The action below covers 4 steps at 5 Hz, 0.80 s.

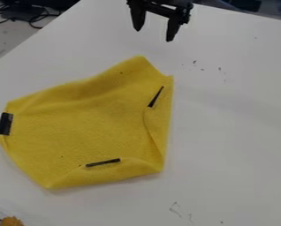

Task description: Move the yellow cloth to left of the table

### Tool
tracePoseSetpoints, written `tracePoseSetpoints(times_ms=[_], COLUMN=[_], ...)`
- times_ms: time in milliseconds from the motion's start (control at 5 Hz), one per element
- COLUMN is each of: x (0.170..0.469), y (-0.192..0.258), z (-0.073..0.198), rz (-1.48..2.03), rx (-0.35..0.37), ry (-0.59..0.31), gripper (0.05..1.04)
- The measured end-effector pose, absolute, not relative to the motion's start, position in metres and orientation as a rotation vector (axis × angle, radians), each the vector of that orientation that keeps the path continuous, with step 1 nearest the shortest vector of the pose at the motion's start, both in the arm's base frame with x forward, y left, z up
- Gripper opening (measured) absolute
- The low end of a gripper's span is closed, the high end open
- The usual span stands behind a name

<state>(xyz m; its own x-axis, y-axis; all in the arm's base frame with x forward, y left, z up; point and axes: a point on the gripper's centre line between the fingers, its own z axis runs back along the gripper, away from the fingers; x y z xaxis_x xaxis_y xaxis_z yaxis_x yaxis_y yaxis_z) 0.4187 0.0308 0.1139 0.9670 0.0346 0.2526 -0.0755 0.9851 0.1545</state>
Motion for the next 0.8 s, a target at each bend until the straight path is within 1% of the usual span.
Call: tracePoseSetpoints(times_ms=[200,400,600,800], x=[0.415,0.393,0.368,0.339], y=[0.03,0.036,0.04,0.04], z=[0.095,0.077,0.087,0.08], rz=[0.056,0.083,0.133,0.2], rx=[0.164,0.201,0.223,0.203], ry=[-0.201,-0.136,-0.166,-0.144], gripper=[0.999,0.999,0.999,0.999])
